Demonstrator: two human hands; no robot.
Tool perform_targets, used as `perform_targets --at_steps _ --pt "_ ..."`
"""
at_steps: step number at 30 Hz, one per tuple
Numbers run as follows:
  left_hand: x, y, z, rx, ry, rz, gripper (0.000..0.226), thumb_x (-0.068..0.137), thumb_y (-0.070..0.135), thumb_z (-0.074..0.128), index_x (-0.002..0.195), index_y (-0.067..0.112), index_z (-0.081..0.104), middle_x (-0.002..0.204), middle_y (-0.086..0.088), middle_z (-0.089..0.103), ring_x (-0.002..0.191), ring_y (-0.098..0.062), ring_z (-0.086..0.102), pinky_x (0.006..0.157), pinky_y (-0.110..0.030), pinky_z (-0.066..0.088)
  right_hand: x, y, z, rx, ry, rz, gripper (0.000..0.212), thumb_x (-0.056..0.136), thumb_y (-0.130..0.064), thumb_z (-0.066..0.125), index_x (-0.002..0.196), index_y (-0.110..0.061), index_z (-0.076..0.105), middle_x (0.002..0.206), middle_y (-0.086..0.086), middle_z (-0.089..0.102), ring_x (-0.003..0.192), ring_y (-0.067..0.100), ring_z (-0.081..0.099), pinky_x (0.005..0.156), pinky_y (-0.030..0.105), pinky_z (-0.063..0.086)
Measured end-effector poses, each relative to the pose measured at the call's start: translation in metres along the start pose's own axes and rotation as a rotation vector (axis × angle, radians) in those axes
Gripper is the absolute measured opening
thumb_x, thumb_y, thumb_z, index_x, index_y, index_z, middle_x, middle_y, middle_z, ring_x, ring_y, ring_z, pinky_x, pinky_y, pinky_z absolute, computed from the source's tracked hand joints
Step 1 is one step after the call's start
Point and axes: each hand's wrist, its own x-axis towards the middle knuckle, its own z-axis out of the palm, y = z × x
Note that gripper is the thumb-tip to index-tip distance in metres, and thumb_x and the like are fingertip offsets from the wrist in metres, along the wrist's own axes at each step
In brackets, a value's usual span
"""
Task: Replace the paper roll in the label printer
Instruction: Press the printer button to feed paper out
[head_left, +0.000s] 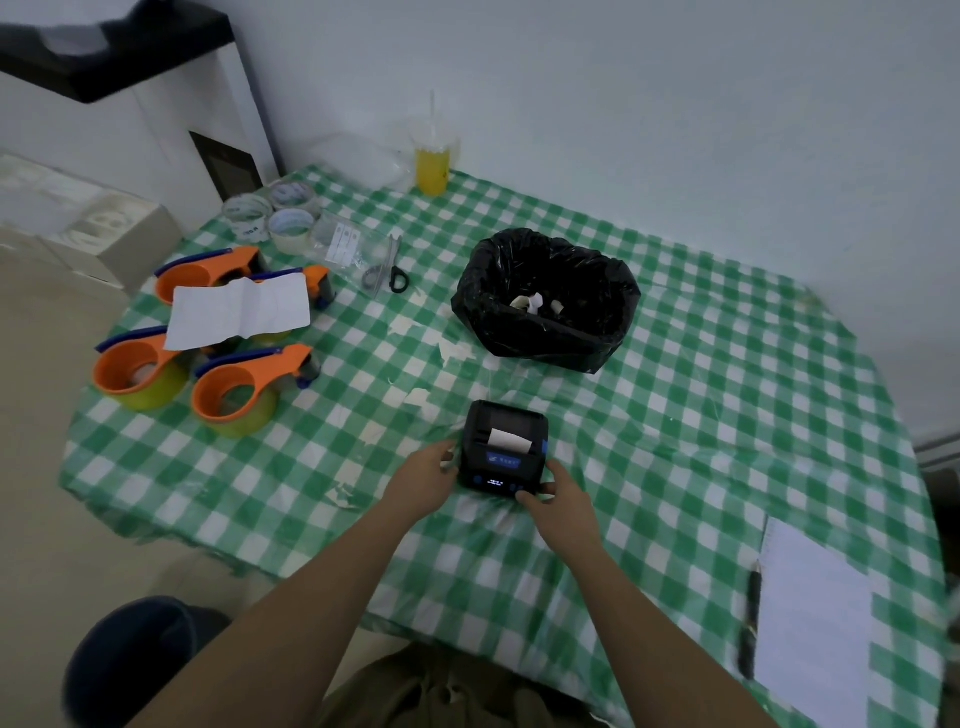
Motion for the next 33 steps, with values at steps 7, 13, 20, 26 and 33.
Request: perform_targets --at_steps 7,13,20,26,33 --pt "-0.002 -0.003 -0.003 0.027 0.010 -0.020 0.041 0.091 0.014 0.049 0.131 0.008 0.047 0.130 -0.013 0.058 0.114 -0.027 0.057 0.095 -0.031 0.043 0.000 -0.005 -0.003 -0.006 -0.005 -0.025 0.050 0.084 -0.021 0.067 0.131 -0.016 0.050 0.115 0.013 0.068 0.103 0.026 0.063 0.085 0.035 0.049" --pt "-0.002 -0.002 -0.004 0.026 0.028 -0.010 0.036 0.091 0.013 0.048 0.126 0.007 0.052 0.127 -0.014 0.060 0.111 -0.028 0.059 0.095 -0.032 0.044 0.006 -0.007 -0.005 -0.032 -0.029 0.009 0.048 0.081 -0.021 0.070 0.126 -0.015 0.053 0.103 0.014 0.071 0.092 0.027 0.065 0.079 0.034 0.051" --pt "0.001 0.003 -0.004 0.052 0.038 0.025 0.032 0.091 0.012 0.047 0.122 0.006 0.056 0.124 -0.015 0.062 0.110 -0.029 0.059 0.094 -0.032 0.044 0.009 -0.008 -0.007 -0.038 -0.042 0.035 0.047 0.082 -0.020 0.069 0.126 -0.015 0.053 0.104 0.015 0.070 0.090 0.027 0.065 0.073 0.032 0.050" --pt "0.006 0.004 -0.004 0.048 0.041 0.034 0.031 0.092 0.014 0.046 0.120 0.010 0.058 0.122 -0.013 0.064 0.108 -0.027 0.060 0.091 -0.033 0.046 0.009 -0.006 -0.005 -0.067 -0.029 0.038 0.045 0.084 -0.023 0.066 0.126 -0.014 0.053 0.102 0.013 0.071 0.091 0.026 0.065 0.072 0.030 0.047" --pt "0.009 0.001 -0.007 0.061 0.053 0.023 0.032 0.093 0.014 0.046 0.123 0.008 0.055 0.125 -0.012 0.062 0.110 -0.026 0.059 0.093 -0.031 0.044 0.010 -0.006 -0.004 -0.094 -0.034 0.033 0.043 0.085 -0.025 0.065 0.125 -0.016 0.053 0.104 0.011 0.071 0.094 0.025 0.065 0.077 0.032 0.050"
